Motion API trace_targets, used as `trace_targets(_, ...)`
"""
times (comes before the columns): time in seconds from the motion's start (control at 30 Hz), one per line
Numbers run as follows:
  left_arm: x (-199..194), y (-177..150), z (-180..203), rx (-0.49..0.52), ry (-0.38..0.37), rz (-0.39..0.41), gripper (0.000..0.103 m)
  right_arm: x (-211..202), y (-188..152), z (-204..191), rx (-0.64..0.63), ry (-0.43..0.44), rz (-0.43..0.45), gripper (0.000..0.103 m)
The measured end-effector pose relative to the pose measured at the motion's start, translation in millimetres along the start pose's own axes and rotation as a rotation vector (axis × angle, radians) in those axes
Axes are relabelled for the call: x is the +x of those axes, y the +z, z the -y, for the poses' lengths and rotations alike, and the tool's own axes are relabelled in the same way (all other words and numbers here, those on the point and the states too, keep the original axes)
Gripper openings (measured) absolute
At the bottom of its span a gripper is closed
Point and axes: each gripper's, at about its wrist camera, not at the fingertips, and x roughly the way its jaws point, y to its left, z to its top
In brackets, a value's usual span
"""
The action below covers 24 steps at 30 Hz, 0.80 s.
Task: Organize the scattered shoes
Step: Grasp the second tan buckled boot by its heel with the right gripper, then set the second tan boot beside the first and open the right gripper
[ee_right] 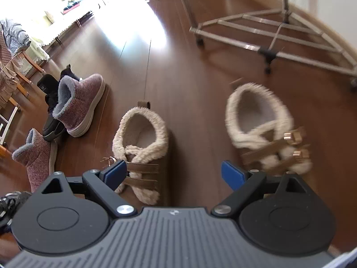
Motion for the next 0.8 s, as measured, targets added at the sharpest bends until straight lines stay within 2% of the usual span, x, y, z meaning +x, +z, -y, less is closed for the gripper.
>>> trace_targets(0.1,-25,-2,-3,-0.013,0.015,0.046,0.08,28,11,-5,0.055,-0.012,-0.025,0.09)
trace_targets(0.17,-33,-3,-7,-0.032,0.034,0.081,0.08,46,17,-7,0.096,-0.004,-0.037,0.08)
trace_targets(0.23,-33,-3,-11,-0.052,0.042,0.087,0.08,64,19,-9,0.142,-0.026,-0.079,0.048)
trace_targets(0.3,-27,-2,-12,-0.066,0.039,0.069,0.08,82,19,-9,0.164,-0.039,-0.116,0.035)
trace_targets(0.33,-24,-2,-13,-0.073,0.037,0.06,0.08,89,20,-10,0.156,-0.042,-0.124,0.02)
trace_targets(0.43,-22,-5,-13,-0.069,0.042,0.041,0.08,93,24,-19,0.036,-0.048,-0.129,0.009)
trace_targets(0.5,-27,-10,-13,-0.067,0.041,0.044,0.08,90,25,-29,-0.164,-0.09,-0.114,0.007)
trace_targets(0.67,-27,-15,-15,-0.073,0.036,0.038,0.08,81,34,-18,-0.41,-0.197,-0.098,0.008)
trace_targets(0.7,-26,-16,-15,-0.071,0.036,0.037,0.08,80,37,-14,-0.423,-0.212,-0.102,0.011)
trace_targets(0.77,-25,-17,-14,-0.067,0.036,0.034,0.08,67,41,-6,-0.39,-0.237,-0.082,0.026)
trace_targets(0.8,-24,-16,-14,-0.065,0.034,0.034,0.08,55,39,-6,-0.344,-0.221,-0.052,0.054)
